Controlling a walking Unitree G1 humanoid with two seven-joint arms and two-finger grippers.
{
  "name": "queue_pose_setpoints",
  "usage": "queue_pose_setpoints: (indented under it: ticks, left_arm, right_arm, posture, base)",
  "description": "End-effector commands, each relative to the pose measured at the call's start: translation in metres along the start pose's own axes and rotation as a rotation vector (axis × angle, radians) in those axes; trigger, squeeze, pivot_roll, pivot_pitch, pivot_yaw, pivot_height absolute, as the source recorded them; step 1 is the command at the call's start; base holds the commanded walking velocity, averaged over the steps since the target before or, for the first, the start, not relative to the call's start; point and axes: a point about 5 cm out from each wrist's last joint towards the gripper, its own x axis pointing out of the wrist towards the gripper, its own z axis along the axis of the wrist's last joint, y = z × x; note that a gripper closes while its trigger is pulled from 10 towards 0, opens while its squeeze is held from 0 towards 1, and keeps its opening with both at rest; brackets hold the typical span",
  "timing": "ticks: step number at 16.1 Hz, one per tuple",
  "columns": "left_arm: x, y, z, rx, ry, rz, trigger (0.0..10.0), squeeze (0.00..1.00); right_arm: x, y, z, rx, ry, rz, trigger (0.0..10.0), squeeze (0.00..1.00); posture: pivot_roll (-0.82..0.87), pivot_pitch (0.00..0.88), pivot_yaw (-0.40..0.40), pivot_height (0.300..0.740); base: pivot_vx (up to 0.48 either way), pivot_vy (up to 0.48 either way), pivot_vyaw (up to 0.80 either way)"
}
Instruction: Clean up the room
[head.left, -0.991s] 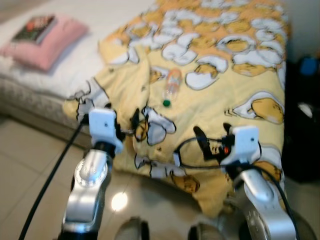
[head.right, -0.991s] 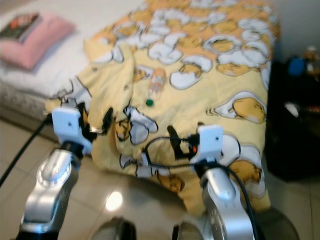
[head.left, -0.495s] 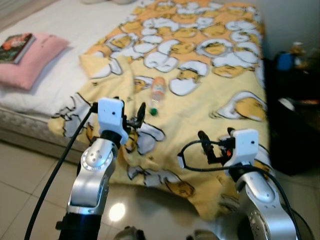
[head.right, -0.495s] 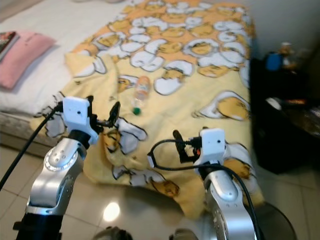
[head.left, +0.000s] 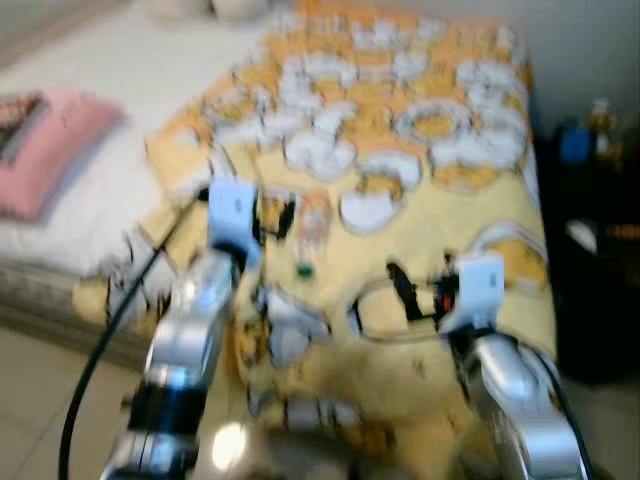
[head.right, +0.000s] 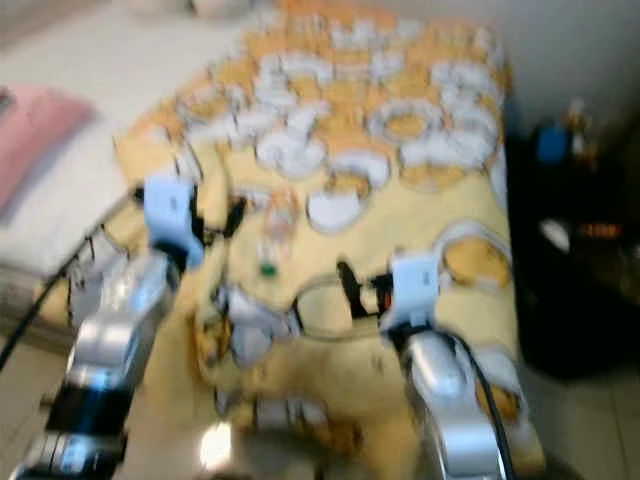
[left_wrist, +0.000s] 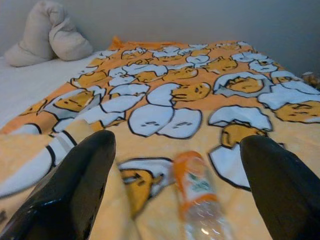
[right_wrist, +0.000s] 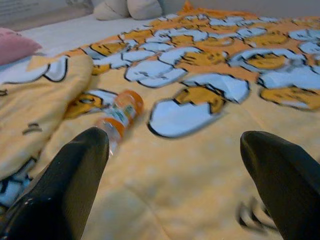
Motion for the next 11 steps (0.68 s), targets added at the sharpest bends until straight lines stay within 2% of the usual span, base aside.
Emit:
queue_pose_setpoints:
  ticks: [1, 3, 4, 5, 6, 7, 8, 10, 11]
  left_arm:
    - [0.004, 0.008, -0.007, -0.004, 0.031, 0.009, 10.0, 0.00]
    - [0.016, 0.004, -0.009, -0.008, 0.038, -0.007, 10.0, 0.00]
    - [0.028, -0.004, -0.013, -0.004, 0.058, -0.038, 10.0, 0.00]
    - [0.032, -0.007, -0.013, -0.003, 0.061, -0.049, 10.0, 0.00]
    - [0.048, -0.017, -0.014, 0.003, 0.100, -0.084, 10.0, 0.00]
    - [0.058, -0.017, -0.013, 0.015, 0.142, -0.055, 10.0, 0.00]
    - [0.066, -0.009, -0.010, -0.032, 0.182, -0.001, 10.0, 0.00]
    - [0.074, 0.001, -0.009, -0.232, 0.296, 0.072, 10.0, 0.00]
    - [0.076, 0.001, -0.008, -0.286, 0.317, 0.079, 10.0, 0.00]
  right_arm:
    - [0.001, 0.005, 0.000, 0.011, -0.006, 0.019, 10.0, 0.00]
    - [0.001, 0.006, -0.001, 0.017, -0.001, 0.024, 10.0, 0.00]
    - [0.000, 0.009, -0.002, 0.016, 0.003, 0.036, 10.0, 0.00]
    - [0.000, 0.010, -0.002, 0.016, 0.004, 0.040, 10.0, 0.00]
    - [0.000, 0.012, -0.001, 0.015, 0.003, 0.046, 10.0, 0.00]
    - [0.000, 0.013, 0.001, 0.018, -0.002, 0.048, 10.0, 0.00]
    - [-0.001, 0.014, 0.004, 0.019, -0.009, 0.047, 10.0, 0.00]
    - [-0.005, 0.011, 0.009, 0.015, -0.014, 0.038, 10.0, 0.00]
    - [-0.008, 0.009, 0.009, 0.013, -0.010, 0.029, 10.0, 0.00]
  posture:
    - [-0.19, 0.101, 0.039, 0.740]
    - [-0.19, 0.106, 0.029, 0.740]
    - [-0.19, 0.109, 0.022, 0.740]
    - [-0.20, 0.115, 0.021, 0.740]
    - [-0.21, 0.122, 0.019, 0.740]
    - [-0.23, 0.135, 0.022, 0.740]
    - [-0.24, 0.145, 0.026, 0.740]
    - [-0.26, 0.171, 0.034, 0.740]
    - [-0.27, 0.182, 0.039, 0.740]
  base:
    - [0.458, 0.000, -0.79]
    - [0.458, 0.000, -0.70]
    - [0.461, 0.000, 0.00]
    - [0.461, 0.000, 0.00]
    - [0.465, 0.000, 0.00]
    - [0.000, 0.000, 0.00]
    - [0.000, 0.000, 0.00]
    - [0.000, 0.000, 0.00]
    - [0.000, 0.000, 0.00]
